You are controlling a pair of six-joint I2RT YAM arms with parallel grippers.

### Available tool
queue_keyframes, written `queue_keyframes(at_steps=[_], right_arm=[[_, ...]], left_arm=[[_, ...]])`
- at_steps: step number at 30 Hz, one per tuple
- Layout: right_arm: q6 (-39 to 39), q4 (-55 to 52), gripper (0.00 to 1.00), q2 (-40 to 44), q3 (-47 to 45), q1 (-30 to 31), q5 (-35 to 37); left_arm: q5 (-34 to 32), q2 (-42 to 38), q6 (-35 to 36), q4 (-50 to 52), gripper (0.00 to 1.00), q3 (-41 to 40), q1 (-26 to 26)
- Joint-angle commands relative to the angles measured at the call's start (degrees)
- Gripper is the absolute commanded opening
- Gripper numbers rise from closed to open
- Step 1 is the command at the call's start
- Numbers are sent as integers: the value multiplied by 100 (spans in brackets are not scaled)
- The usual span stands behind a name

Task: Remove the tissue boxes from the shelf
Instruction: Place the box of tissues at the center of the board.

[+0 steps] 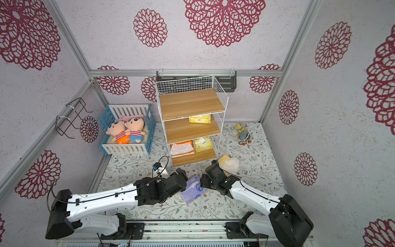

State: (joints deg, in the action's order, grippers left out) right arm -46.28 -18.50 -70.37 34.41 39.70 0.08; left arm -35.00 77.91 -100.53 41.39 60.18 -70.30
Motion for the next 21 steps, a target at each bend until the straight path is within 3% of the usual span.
queue_keyframes(at_steps=[1, 8, 15, 21], right_arm=[[175, 282, 65, -132, 63, -33, -106], [189, 367, 67, -357, 82, -42, -188], [169, 412, 67, -167, 75, -42, -287], [85, 448, 67, 71, 5, -42, -305]], left_arm=[[390, 549, 75, 447, 97, -39, -114], [684, 911, -173, -492, 97, -371, -214], [468, 639, -516, -3171, 97, -1963, 30], [668, 1078, -33, -3899, 97, -1861, 414]])
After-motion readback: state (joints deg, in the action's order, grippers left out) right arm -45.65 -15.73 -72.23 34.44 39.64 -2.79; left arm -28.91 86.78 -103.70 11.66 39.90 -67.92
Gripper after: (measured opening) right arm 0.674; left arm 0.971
